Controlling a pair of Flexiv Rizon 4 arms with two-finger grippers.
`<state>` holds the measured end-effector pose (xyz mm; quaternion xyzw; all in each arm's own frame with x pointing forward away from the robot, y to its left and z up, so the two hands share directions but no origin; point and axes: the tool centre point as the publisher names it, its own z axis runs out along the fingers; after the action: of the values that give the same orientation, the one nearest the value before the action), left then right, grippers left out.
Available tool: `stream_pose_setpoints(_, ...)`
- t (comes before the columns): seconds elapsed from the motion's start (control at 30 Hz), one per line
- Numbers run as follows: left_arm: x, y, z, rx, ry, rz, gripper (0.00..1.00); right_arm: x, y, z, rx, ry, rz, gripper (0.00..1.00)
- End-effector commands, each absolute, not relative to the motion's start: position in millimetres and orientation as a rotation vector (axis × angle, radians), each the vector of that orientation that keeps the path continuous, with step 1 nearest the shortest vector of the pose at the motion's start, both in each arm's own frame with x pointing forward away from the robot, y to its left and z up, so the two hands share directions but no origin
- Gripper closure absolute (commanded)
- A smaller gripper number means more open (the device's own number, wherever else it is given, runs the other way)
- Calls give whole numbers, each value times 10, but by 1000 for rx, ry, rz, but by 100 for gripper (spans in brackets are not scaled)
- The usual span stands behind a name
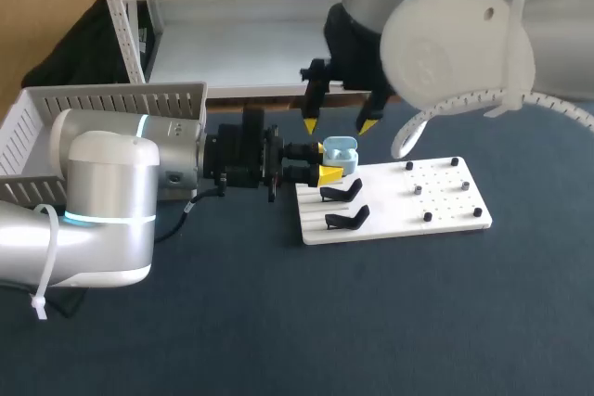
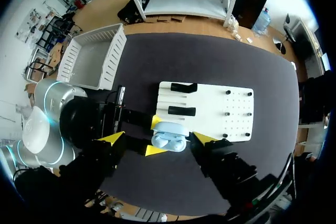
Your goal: Pick up each earbud case from the left stands, insert the matching earbuds, close the lid, and place the case in the box.
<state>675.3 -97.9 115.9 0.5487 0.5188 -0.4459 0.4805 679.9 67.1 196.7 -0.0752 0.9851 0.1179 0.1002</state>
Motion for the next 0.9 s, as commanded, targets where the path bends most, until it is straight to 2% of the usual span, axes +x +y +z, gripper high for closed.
stream_pose_setpoints(0.03, 6741, -981, 1151, 1334, 1264, -1084, 100, 6903, 529, 1992, -149, 2890, 340, 0)
stream_pose_setpoints(0.43, 6741, -981, 1151, 1334, 1264, -1084, 100, 7271, 318, 1707, 14, 2978, 284, 0)
stream_pose_setpoints(0.9, 6741, -981, 1151, 1334, 1264, -1084, 100, 7016, 259, 1529, -23, 3106, 207, 0)
